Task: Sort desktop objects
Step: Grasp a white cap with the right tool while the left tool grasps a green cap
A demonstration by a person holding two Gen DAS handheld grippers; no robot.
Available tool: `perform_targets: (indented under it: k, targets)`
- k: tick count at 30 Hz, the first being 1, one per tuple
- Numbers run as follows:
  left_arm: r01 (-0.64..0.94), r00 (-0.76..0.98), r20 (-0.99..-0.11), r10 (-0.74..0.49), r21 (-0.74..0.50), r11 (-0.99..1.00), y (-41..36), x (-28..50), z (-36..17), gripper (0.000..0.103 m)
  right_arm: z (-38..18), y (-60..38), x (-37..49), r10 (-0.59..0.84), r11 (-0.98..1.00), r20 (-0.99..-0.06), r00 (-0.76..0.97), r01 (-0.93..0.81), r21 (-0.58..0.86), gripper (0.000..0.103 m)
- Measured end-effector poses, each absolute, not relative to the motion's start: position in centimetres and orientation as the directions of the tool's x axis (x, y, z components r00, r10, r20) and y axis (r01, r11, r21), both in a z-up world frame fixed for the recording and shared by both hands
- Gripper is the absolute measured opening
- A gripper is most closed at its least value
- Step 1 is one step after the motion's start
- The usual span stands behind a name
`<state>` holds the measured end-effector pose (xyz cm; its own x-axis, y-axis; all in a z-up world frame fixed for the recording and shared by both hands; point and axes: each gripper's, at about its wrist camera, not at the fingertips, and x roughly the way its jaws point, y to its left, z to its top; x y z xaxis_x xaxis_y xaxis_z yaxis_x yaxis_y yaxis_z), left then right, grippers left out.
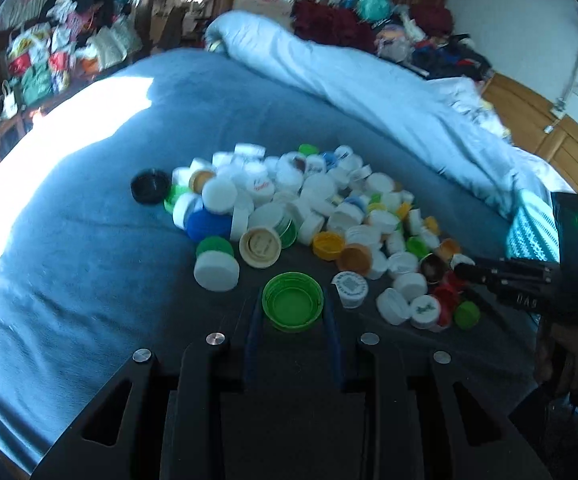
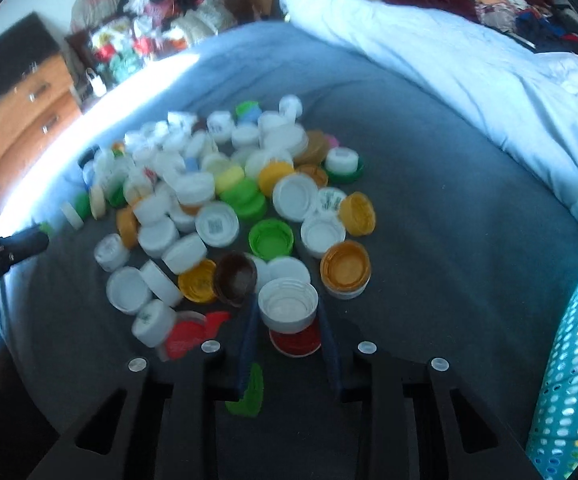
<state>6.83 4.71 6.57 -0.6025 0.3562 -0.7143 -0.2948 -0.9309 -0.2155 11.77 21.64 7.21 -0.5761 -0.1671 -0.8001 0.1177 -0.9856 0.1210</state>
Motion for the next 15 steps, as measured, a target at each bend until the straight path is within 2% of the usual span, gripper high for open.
perform_targets:
  k: [6, 15]
  targets:
    - [-0.307, -0.617, -0.702, 0.356, -0.202, -0.930, 4.2, 8.0, 7.8, 0.025, 10.9, 21.1, 13.8, -0.219, -0.976, -0.750, -0.624, 0.145, 0.164, 0.032]
    - [-0.276, -0.647, -0.698, 0.307, -0.161, -0.947, 5.0, 8.3, 9.8, 0.025, 13.8, 20.4, 16.3, -0.238, -0.971, -0.729, -0.642, 0.154, 0.182, 0.032]
